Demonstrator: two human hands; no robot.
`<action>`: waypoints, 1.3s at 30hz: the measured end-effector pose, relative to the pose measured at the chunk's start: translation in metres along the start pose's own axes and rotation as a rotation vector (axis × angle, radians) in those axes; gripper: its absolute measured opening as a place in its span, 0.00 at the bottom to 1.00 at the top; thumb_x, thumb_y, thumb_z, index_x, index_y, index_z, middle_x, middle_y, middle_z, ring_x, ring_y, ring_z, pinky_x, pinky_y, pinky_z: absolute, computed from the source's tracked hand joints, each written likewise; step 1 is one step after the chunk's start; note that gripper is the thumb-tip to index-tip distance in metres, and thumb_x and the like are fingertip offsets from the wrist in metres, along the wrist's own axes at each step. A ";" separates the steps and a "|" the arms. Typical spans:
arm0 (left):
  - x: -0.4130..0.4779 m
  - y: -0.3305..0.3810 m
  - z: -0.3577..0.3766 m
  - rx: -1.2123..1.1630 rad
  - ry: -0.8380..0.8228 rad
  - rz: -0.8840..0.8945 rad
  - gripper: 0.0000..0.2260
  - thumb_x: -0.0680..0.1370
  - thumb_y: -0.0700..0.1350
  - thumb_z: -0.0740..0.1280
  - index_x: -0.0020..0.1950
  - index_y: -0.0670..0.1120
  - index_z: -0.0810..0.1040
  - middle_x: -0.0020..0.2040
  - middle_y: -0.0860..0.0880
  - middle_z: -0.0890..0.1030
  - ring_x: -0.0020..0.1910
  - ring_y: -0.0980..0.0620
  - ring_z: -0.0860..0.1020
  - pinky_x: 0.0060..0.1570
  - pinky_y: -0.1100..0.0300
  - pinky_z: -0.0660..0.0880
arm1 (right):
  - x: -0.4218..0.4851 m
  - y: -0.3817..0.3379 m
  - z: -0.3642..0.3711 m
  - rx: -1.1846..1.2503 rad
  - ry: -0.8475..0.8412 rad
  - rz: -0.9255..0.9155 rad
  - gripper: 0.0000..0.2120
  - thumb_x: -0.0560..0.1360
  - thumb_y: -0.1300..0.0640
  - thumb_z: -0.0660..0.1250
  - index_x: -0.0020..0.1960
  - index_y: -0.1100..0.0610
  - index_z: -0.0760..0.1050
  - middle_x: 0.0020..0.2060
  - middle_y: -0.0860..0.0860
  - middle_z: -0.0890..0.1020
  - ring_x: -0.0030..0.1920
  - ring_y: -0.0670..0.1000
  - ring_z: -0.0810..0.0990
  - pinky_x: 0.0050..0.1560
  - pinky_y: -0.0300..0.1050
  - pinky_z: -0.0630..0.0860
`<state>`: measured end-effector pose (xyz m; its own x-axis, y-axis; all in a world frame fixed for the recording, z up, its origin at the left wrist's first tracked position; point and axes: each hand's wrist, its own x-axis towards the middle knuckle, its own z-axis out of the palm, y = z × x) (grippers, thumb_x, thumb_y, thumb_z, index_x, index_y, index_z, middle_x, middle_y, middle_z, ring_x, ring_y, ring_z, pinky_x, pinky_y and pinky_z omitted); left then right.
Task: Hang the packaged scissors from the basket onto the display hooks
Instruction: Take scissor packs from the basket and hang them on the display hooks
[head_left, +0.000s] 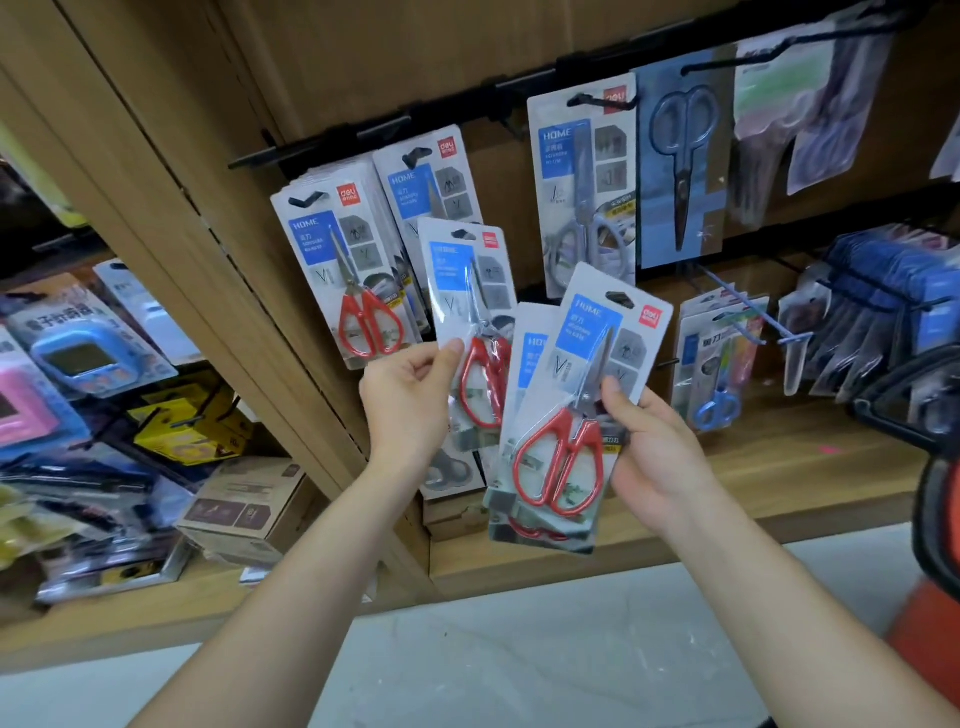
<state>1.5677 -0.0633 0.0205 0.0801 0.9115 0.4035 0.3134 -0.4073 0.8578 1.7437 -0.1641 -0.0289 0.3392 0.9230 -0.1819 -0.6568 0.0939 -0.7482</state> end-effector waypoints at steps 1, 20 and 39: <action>0.002 -0.001 -0.004 0.018 -0.004 0.005 0.14 0.82 0.49 0.70 0.42 0.44 0.87 0.34 0.47 0.84 0.34 0.48 0.81 0.40 0.46 0.81 | 0.001 0.000 -0.002 -0.012 0.022 -0.009 0.14 0.83 0.55 0.64 0.68 0.55 0.78 0.58 0.54 0.86 0.58 0.57 0.86 0.61 0.62 0.79; 0.019 0.012 -0.019 -0.215 0.151 -0.065 0.12 0.85 0.48 0.65 0.52 0.41 0.82 0.42 0.52 0.85 0.41 0.57 0.84 0.41 0.61 0.81 | 0.001 0.003 0.003 -0.043 0.157 -0.049 0.09 0.82 0.53 0.68 0.61 0.52 0.80 0.50 0.50 0.88 0.49 0.53 0.88 0.52 0.57 0.83; 0.044 0.004 -0.012 0.016 0.146 -0.117 0.11 0.83 0.53 0.66 0.53 0.48 0.84 0.45 0.54 0.86 0.46 0.55 0.84 0.56 0.44 0.82 | 0.002 0.005 0.004 -0.066 0.163 -0.042 0.09 0.81 0.53 0.68 0.60 0.51 0.81 0.51 0.50 0.88 0.50 0.52 0.88 0.54 0.59 0.83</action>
<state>1.5614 -0.0257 0.0454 -0.0956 0.9341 0.3439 0.3277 -0.2967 0.8970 1.7383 -0.1607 -0.0309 0.4736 0.8456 -0.2463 -0.5959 0.1018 -0.7966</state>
